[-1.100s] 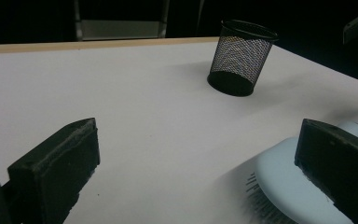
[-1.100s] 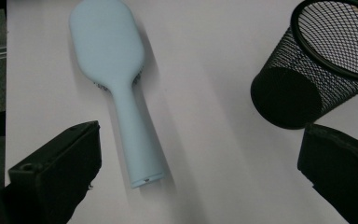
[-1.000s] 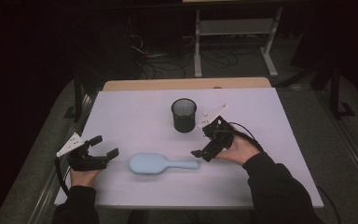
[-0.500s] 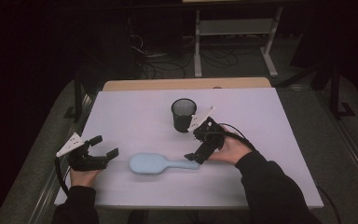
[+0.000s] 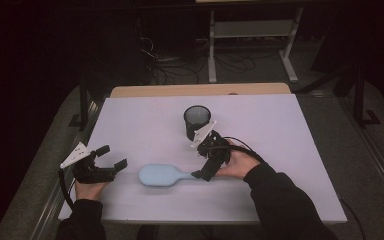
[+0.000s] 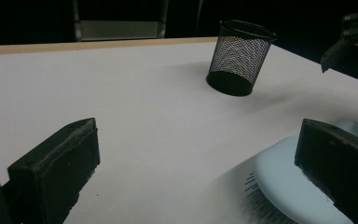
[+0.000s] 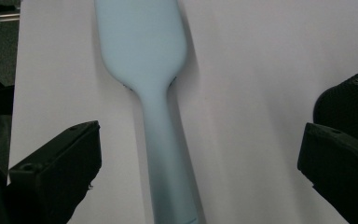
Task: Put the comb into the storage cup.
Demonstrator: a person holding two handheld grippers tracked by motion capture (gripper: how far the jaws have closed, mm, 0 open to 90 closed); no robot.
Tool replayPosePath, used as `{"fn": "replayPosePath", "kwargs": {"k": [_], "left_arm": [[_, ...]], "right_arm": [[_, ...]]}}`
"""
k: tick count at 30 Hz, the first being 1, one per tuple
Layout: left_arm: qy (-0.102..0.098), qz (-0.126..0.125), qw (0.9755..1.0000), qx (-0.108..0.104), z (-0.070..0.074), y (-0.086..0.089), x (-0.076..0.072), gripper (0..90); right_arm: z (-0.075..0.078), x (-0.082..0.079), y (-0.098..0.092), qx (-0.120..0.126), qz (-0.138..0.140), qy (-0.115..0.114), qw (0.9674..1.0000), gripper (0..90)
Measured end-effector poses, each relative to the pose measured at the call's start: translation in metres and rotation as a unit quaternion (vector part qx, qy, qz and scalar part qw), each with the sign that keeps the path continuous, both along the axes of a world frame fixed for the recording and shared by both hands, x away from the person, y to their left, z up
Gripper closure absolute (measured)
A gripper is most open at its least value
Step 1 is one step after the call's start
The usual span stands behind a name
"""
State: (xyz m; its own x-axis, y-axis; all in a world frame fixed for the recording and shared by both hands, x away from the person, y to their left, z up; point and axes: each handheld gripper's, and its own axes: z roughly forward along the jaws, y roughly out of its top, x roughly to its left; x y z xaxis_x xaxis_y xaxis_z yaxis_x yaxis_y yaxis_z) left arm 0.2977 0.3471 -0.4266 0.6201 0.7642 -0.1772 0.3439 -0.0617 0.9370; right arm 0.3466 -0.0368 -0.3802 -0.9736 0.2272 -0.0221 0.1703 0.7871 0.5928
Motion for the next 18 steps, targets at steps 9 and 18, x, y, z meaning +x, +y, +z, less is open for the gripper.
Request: {"fn": "replayPosePath", "kwargs": {"k": [9,18], "left_arm": [[0.0,0.0,1.0,0.0,0.0,0.0,0.0,0.0],[0.0,-0.001,1.0,0.0,0.0,0.0,0.0,0.0]], "right_arm": [[-0.012,0.003,0.01,-0.017,0.012,0.005,0.9998,0.0],[-0.022,0.007,0.016,-0.031,0.017,0.01,0.9993,0.0]]}}
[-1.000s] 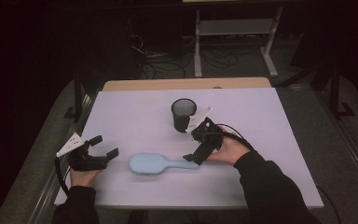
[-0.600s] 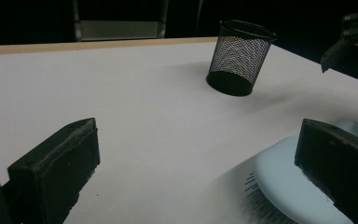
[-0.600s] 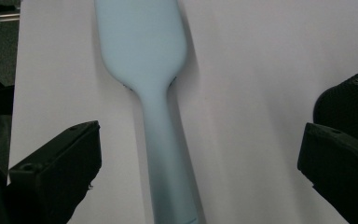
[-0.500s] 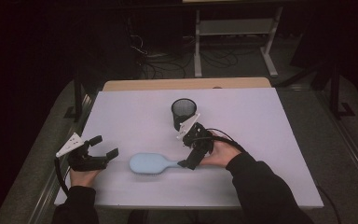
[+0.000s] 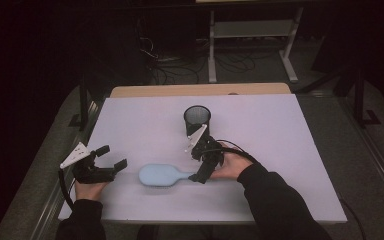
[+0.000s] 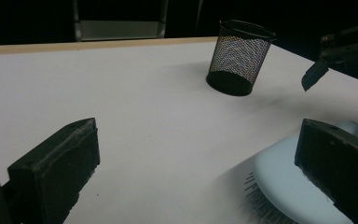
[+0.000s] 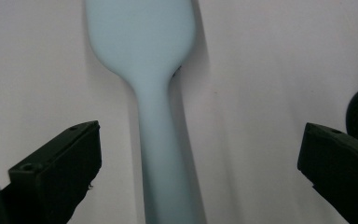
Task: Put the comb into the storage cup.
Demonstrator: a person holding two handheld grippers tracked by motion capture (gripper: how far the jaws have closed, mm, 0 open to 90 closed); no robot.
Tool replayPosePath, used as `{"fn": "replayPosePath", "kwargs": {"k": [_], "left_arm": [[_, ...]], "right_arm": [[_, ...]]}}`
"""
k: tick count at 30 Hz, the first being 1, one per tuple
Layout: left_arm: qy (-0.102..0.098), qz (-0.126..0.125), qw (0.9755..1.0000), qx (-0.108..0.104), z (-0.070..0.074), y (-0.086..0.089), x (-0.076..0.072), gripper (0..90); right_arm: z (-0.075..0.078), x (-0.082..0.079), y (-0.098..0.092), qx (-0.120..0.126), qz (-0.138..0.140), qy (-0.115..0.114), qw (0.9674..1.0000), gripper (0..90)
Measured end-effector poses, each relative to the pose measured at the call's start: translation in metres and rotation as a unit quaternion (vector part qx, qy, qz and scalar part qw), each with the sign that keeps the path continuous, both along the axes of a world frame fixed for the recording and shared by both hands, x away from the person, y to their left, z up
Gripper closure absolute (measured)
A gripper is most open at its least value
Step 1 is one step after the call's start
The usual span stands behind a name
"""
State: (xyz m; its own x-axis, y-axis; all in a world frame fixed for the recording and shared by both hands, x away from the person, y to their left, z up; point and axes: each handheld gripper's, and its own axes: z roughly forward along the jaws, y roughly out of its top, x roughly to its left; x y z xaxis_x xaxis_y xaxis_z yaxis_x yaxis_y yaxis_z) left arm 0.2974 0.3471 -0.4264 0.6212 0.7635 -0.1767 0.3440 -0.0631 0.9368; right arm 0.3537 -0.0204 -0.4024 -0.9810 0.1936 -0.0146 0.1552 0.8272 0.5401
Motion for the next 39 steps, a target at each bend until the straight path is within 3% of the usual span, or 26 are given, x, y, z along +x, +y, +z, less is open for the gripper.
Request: {"fn": "replayPosePath", "kwargs": {"k": [11,22,33,39], "left_arm": [[0.0,0.0,1.0,0.001,0.0,0.0,0.0,0.0],[0.001,-0.001,1.0,0.002,0.0,0.0,0.0,0.0],[0.001,-0.002,1.0,0.004,0.0,-0.001,0.0,0.0],[0.001,-0.003,1.0,0.005,0.0,-0.001,0.0,0.0]], "right_arm": [[-0.011,0.0,0.013,-0.007,0.014,0.008,0.9998,0.0],[-0.017,-0.001,0.026,-0.012,0.037,0.021,0.999,6.6],[-0.019,-0.003,0.031,-0.015,0.053,0.024,0.9982,17.0],[-0.02,-0.006,0.034,-0.024,0.068,0.025,0.9971,32.3]]}}
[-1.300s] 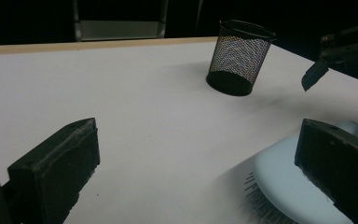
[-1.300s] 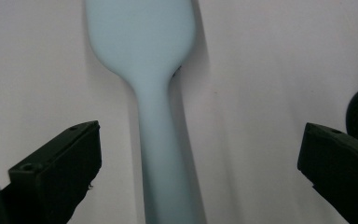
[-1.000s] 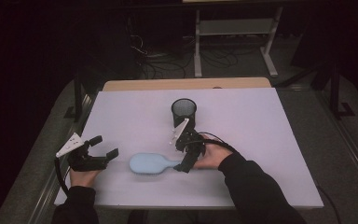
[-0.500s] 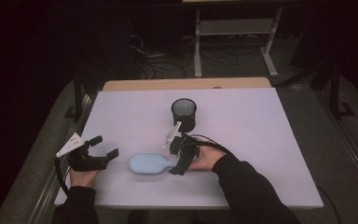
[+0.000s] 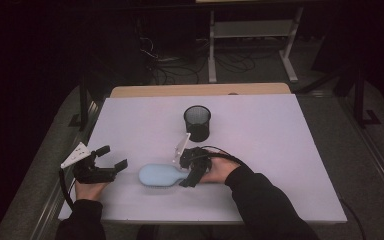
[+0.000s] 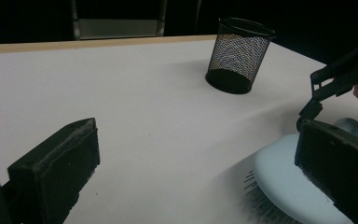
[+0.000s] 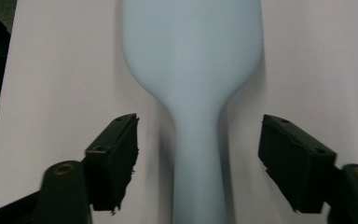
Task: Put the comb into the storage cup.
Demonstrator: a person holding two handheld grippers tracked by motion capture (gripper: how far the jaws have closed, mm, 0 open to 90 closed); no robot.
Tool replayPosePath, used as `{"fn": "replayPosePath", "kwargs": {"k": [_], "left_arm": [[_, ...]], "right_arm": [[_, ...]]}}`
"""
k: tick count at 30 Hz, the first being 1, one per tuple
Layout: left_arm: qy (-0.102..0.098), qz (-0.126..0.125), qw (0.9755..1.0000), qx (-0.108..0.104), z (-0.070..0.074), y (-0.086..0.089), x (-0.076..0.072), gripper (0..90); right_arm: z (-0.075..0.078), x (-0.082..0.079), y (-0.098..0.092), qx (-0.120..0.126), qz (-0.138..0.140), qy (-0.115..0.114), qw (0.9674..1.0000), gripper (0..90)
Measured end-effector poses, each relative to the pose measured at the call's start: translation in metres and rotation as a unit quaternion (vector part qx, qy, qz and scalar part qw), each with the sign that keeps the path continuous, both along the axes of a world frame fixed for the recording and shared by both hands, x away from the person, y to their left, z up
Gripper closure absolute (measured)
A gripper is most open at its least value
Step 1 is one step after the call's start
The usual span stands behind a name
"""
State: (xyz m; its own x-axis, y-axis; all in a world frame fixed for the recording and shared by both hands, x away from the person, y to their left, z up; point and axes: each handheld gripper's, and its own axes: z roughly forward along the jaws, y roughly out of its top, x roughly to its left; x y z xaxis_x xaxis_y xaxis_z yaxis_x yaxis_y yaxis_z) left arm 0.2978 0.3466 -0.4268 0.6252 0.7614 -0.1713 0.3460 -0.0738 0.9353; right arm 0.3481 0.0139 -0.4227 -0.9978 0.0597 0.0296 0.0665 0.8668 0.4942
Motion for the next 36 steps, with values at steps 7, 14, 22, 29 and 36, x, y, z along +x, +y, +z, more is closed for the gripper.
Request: {"fn": "replayPosePath", "kwargs": {"k": [7,14,22,29,36], "left_arm": [[0.001,0.0,1.0,0.0,-0.0002,-0.0004,0.0001,0.0],[0.001,0.0,1.0,0.001,-0.0002,-0.0003,0.0001,0.0],[0.001,0.0,1.0,0.0,-0.0004,-0.0003,0.0003,0.0],[0.002,-0.001,1.0,0.001,-0.0008,-0.0003,0.0006,0.0],[0.003,-0.002,1.0,0.003,-0.001,-0.0004,0.0007,0.0]], "right_arm": [[-0.0027,-0.001,0.0045,-0.006,0.002,-0.006,1.0,44.4],[-0.0053,-0.0025,0.0091,-0.016,0.011,-0.009,0.9998,61.4],[-0.0044,-0.0039,0.0084,-0.021,0.012,-0.016,0.9996,67.7],[-0.0004,-0.0036,0.0049,-0.018,0.008,-0.018,0.9996,67.9],[0.004,-0.004,-0.0001,-0.015,0.0,-0.025,0.9996,67.9]]}}
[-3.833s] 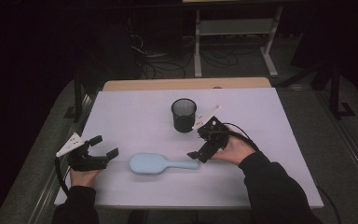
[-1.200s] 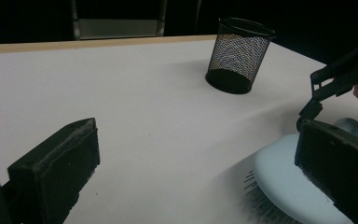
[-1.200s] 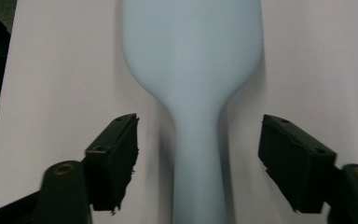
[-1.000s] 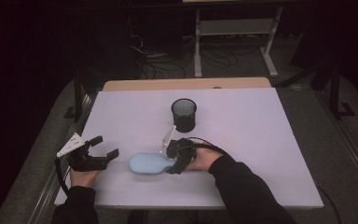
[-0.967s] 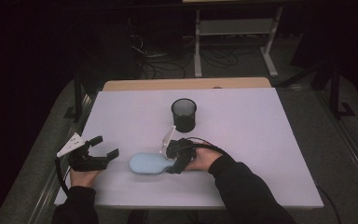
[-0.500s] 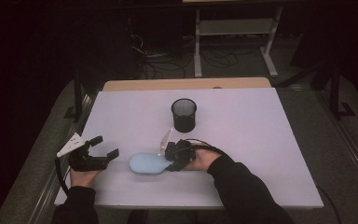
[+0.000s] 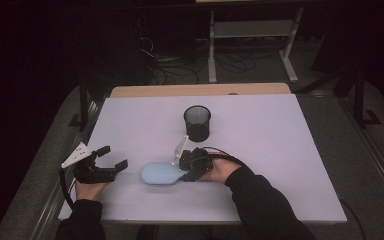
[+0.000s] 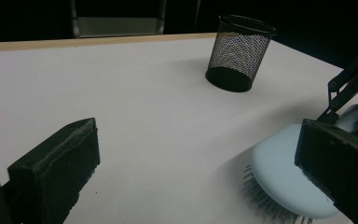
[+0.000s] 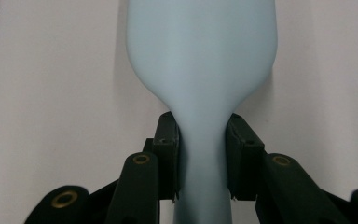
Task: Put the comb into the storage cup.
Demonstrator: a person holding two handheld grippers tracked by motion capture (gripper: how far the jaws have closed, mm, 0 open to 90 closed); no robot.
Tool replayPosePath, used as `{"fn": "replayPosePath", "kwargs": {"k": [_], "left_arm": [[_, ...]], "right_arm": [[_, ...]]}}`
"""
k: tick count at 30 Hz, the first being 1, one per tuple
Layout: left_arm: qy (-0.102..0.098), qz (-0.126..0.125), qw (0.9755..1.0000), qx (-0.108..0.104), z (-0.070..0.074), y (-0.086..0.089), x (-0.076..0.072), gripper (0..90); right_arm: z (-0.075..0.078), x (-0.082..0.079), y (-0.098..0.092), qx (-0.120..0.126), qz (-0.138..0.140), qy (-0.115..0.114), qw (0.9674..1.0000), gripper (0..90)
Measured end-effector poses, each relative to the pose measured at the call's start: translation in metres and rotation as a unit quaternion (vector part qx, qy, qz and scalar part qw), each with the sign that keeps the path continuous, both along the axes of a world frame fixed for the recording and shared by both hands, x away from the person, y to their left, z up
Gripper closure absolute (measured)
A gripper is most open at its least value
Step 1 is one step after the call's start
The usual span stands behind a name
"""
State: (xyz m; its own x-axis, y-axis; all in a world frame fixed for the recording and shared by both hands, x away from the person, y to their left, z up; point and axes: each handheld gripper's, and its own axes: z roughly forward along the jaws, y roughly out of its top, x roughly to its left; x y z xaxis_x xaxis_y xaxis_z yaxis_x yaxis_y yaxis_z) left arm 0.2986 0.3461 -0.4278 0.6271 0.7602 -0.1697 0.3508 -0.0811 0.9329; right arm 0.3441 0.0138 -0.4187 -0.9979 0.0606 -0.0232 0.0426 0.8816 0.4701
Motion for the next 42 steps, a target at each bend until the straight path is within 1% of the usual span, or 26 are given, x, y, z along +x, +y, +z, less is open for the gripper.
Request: {"fn": "replayPosePath", "kwargs": {"k": [7,12,34,42], "left_arm": [[0.002,0.0,1.0,0.0,-0.001,0.0,0.0,0.0],[0.004,-0.001,1.0,0.0,-0.001,-0.001,0.001,0.0],[0.008,-0.004,1.0,0.0,-0.002,-0.002,0.001,0.0],[0.009,-0.005,0.9999,-0.002,-0.002,-0.002,0.001,0.0]], "right_arm": [[0.009,0.002,-0.008,0.013,-0.009,-0.005,0.9999,67.9],[0.016,0.003,-0.015,0.023,-0.016,-0.012,0.9995,68.0],[0.034,0.006,-0.041,0.037,-0.038,-0.032,0.9981,67.9],[0.044,0.005,-0.053,0.05,-0.05,-0.043,0.9966,67.9]]}}
